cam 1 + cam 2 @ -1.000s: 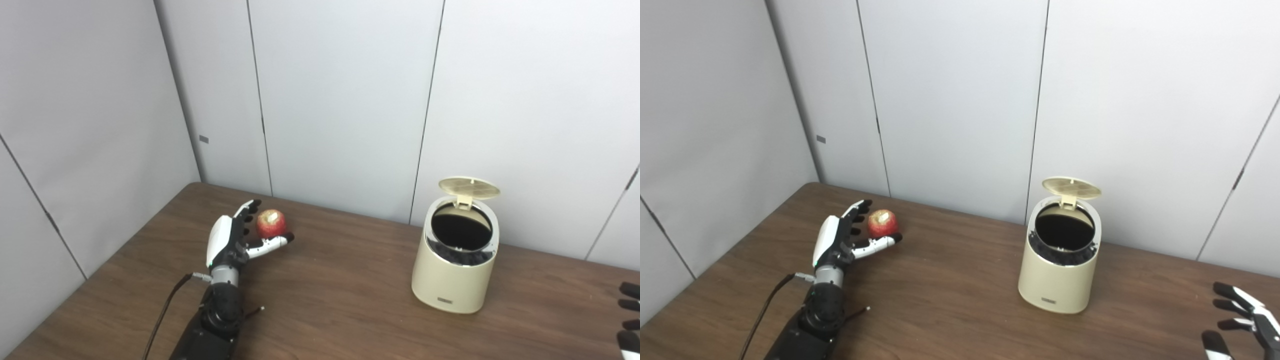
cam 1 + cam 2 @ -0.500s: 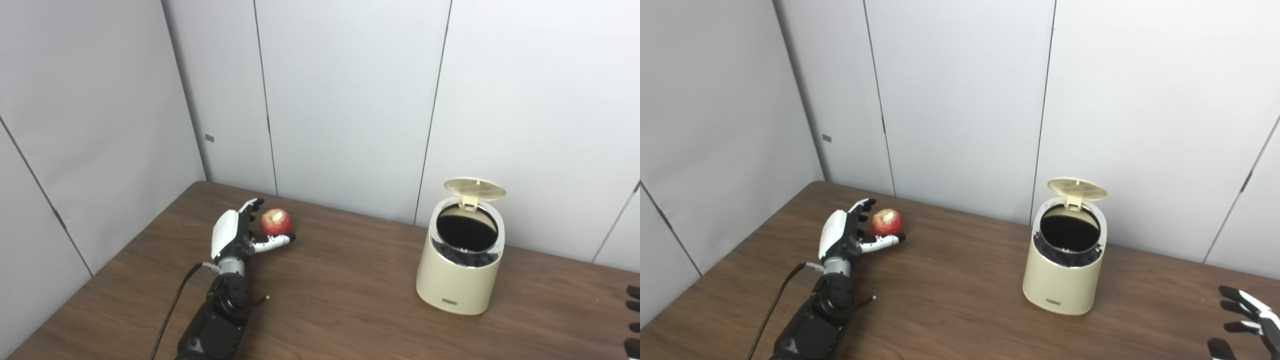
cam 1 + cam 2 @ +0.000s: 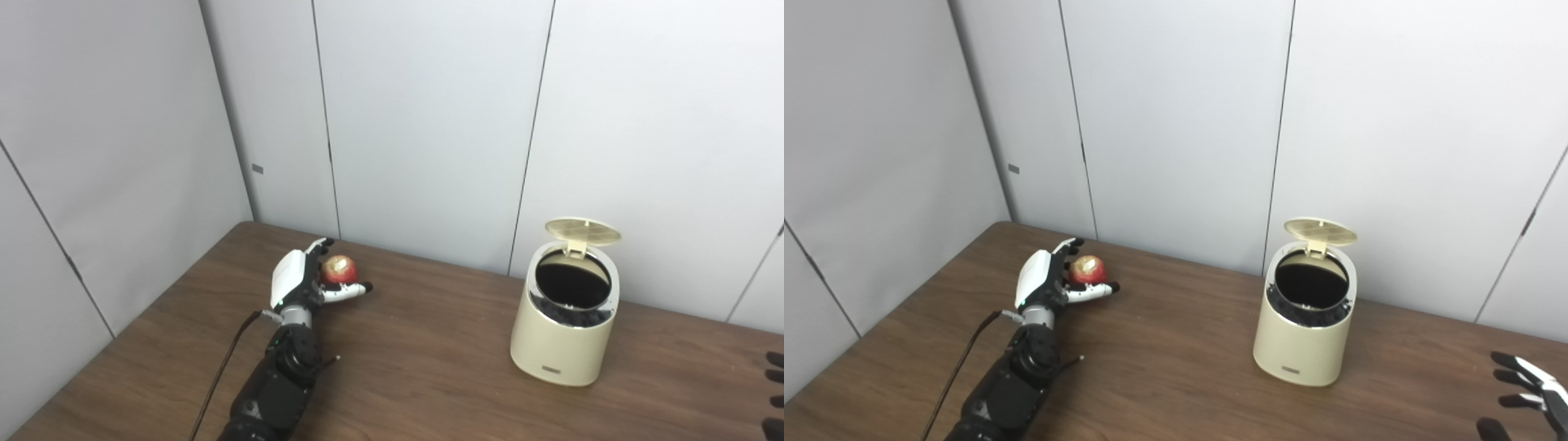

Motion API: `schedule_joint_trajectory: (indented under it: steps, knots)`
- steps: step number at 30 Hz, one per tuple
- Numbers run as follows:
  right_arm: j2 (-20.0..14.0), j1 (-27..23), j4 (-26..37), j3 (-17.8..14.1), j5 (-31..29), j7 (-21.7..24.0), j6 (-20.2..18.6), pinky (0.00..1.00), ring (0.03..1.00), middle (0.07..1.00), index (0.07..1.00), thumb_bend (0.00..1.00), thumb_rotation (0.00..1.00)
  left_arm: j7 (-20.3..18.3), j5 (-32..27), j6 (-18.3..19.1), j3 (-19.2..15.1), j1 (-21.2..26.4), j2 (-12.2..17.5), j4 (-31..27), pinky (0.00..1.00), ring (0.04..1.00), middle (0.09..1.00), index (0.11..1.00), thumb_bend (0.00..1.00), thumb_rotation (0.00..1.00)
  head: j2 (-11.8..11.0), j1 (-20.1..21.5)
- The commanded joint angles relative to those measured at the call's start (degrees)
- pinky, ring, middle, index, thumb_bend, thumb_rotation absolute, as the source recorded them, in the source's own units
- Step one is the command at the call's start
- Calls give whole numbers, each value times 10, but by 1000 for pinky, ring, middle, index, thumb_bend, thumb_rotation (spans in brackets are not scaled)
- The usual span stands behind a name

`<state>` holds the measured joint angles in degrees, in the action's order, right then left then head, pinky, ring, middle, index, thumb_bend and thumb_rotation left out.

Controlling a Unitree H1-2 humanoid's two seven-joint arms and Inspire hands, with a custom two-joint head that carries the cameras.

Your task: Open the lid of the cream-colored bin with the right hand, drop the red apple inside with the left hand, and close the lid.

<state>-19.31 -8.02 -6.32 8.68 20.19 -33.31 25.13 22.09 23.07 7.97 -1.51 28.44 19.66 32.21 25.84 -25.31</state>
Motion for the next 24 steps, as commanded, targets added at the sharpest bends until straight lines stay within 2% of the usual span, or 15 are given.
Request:
schedule_joint_trajectory:
  steps: [1, 5, 7, 9, 10, 11, 12, 13, 14, 17, 19, 24]
  knots:
    - [-8, 15, -8, 0, 6, -3, 18, 499, 674, 731, 700, 607, 914, 2, 7, -9, 5, 26, 13, 0, 612, 755, 842, 860, 1000, 276, 2, 3]
    - [-8, 15, -9, 1, 5, -2, 18, 495, 667, 726, 709, 609, 913, -4, 9, 5, 10, 29, 14, 5, 603, 746, 828, 847, 1000, 232, 3, 5]
    - [-7, 15, -9, -1, 8, -2, 18, 491, 665, 724, 711, 613, 916, -6, 16, 21, 17, 32, 16, 8, 554, 706, 802, 832, 1000, 191, 3, 6]
    - [-5, 16, -7, -4, 9, 2, 18, 488, 664, 726, 712, 614, 917, -5, 34, 42, 29, 35, 20, 10, 562, 704, 785, 806, 996, 165, 3, 8]
    - [-5, 16, -6, -4, 4, 4, 18, 485, 662, 725, 714, 615, 919, 7, 52, 56, 37, 36, 21, 8, 504, 640, 718, 763, 976, 136, 3, 8]
    - [-4, 16, -6, -5, 0, 7, 18, 479, 657, 721, 711, 617, 909, 22, 66, 67, 41, 36, 20, 9, 341, 442, 530, 708, 952, 89, 4, 9]
    - [-3, 16, -6, -7, -3, 11, 18, 477, 654, 719, 708, 621, 904, 43, 80, 74, 45, 37, 18, 13, 235, 313, 401, 656, 933, 45, 4, 9]
    - [-1, 17, -7, -10, -3, 13, 18, 475, 652, 717, 706, 630, 903, 64, 93, 79, 47, 39, 17, 18, 149, 211, 298, 557, 690, 46, 4, 9]
    - [1, 17, -7, -14, -4, 17, 18, 466, 646, 716, 704, 636, 906, 77, 103, 89, 50, 40, 15, 22, 116, 177, 269, 522, 607, 43, 5, 8]
    - [6, 18, -4, -22, -6, 25, 18, 450, 635, 714, 699, 646, 908, 89, 124, 120, 60, 40, 15, 20, 106, 172, 260, 486, 528, 39, 6, 9]
    - [8, 19, -1, -26, -9, 30, 18, 452, 635, 710, 690, 646, 901, 85, 130, 136, 64, 39, 16, 13, 131, 202, 293, 484, 521, 39, 6, 8]
    - [12, 20, -1, -31, -10, 36, 18, 450, 633, 705, 691, 642, 898, 74, 128, 149, 68, 36, 20, 3, 125, 196, 289, 484, 520, 40, 5, 9]
